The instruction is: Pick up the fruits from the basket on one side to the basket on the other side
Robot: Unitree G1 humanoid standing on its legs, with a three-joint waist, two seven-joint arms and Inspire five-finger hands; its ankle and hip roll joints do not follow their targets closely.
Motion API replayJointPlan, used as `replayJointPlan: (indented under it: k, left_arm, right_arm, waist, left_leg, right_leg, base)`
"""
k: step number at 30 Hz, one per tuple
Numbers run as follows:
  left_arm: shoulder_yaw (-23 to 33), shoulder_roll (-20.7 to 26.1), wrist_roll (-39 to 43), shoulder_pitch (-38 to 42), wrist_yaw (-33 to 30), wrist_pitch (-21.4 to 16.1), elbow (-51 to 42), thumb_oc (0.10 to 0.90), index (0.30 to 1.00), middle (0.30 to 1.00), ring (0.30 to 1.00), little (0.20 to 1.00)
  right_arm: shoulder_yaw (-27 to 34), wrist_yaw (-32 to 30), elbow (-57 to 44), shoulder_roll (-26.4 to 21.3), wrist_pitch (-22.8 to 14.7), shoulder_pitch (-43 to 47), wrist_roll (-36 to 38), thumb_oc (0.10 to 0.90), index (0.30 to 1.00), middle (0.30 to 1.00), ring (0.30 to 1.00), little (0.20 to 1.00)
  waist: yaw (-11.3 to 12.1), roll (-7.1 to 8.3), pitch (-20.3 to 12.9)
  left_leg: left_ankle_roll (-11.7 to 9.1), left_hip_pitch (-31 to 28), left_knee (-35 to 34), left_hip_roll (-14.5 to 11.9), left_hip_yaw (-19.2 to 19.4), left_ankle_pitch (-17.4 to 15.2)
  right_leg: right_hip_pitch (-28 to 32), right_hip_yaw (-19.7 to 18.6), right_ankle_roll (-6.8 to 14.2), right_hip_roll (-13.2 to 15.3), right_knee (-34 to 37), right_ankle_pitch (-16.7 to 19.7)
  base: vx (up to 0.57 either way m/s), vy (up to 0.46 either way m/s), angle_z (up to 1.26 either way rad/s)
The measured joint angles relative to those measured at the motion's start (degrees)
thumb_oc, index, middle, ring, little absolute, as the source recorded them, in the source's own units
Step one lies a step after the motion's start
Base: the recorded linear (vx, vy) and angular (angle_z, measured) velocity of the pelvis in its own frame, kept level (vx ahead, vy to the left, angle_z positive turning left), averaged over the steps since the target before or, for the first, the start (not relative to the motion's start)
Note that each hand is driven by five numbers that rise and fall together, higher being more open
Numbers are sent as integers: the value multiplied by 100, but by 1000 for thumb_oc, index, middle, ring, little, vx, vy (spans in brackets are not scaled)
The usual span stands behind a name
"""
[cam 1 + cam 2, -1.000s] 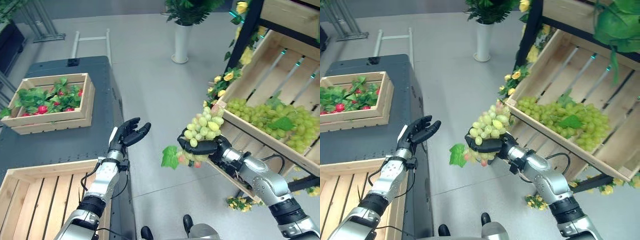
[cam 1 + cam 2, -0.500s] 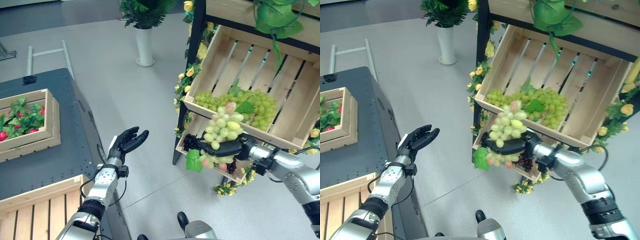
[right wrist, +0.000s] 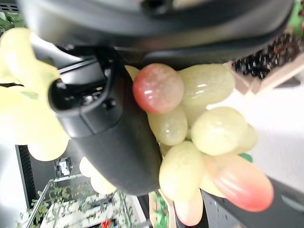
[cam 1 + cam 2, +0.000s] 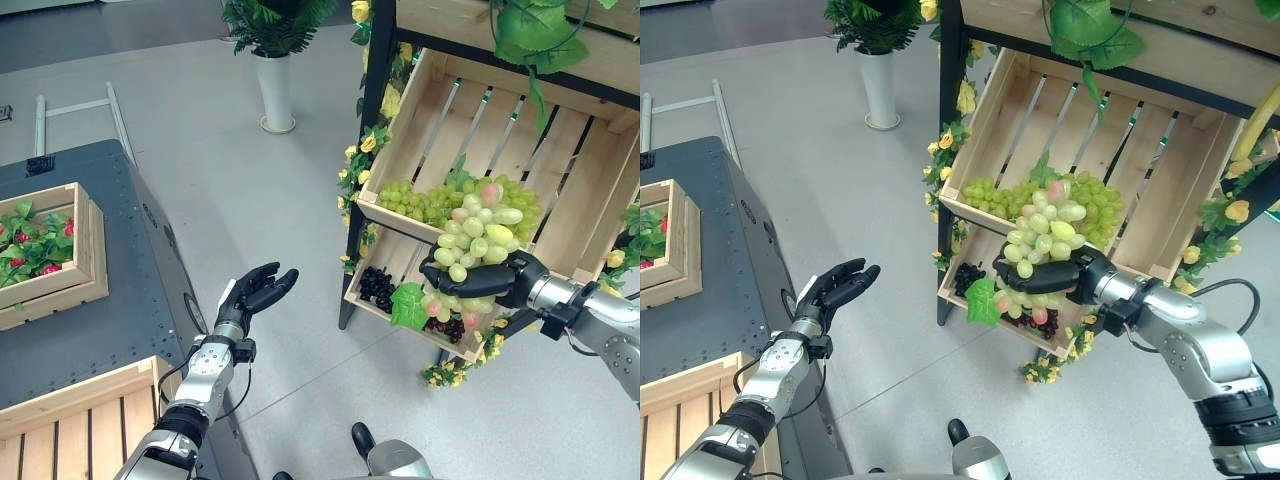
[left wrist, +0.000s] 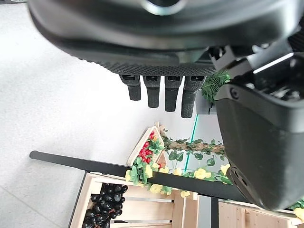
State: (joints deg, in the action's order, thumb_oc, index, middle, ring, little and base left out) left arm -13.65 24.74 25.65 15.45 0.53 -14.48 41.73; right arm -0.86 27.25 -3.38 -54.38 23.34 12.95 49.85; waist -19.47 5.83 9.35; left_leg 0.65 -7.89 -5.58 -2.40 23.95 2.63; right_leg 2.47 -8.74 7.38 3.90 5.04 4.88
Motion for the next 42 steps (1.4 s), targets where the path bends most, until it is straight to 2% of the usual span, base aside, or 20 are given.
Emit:
replayJointPlan:
  k: [5,9,14,19,24,32,42]
  left_arm:
    - [-2,-46,-5,-1,2,0,4,800,900,900,900,900]
    - [-9,-144,-6,1,5,0,5,800,900,900,900,900]
    - [-49,-163,-8,8,29,-1,80,800,900,900,900,900]
    - [-187,-177,-16,5,51,2,147,800,900,900,900,900]
    - [-189,-177,-16,7,40,3,146,800,900,900,900,900]
    - [-233,-171,-11,6,-12,4,146,800,900,900,900,900]
    - [-406,-172,-6,6,-4,4,146,800,900,900,900,900]
  right_arm:
    - [-63,-242,605,-139,-36,721,-137,400,300,300,300,300]
    - [-379,-550,1239,-392,-50,1305,-224,400,300,300,300,300]
    - [-672,-790,2073,-424,-48,1959,-218,400,300,300,300,300]
    - [-955,-842,2848,-431,-44,2479,-225,400,300,300,300,300]
    - [-1554,-846,3570,-459,-24,3142,-301,400,300,300,300,300]
    - [-1745,-1149,4234,-460,-24,3345,-752,400,300,300,300,300]
    - [-1750,-1225,5978,-483,-26,4106,-1257,400,300,300,300,300]
  waist:
    - [49,0,-25]
    - [218,19,-52]
    - [452,52,-75]
    - [639,71,-87]
    - [724,85,-92]
    - [933,106,-80]
    - [1015,156,-56]
  left_leg:
    - [11,4,1,1,-7,-6]
    - [15,22,1,4,-48,-10]
    - [2,77,37,30,-197,8]
    - [5,116,3,30,-322,24]
    - [9,151,2,40,-435,29]
    - [32,189,2,47,-512,45]
    - [47,234,1,59,-583,56]
  right_leg:
    - [0,1,0,0,0,1]
    - [-5,14,-1,-1,0,1]
    - [-27,107,-7,3,0,-2]
    - [-27,170,-10,9,-2,-1]
    - [-24,310,-11,23,-2,-3]
    - [-25,448,-12,34,-1,-3]
    - [-41,495,-22,49,1,-13]
  base:
    - [0,0,0]
    - [-1,-2,1]
    - [-26,-34,7]
    - [-11,-24,8]
    - [-5,-4,8]
    - [-11,2,6]
    - [-6,7,3]
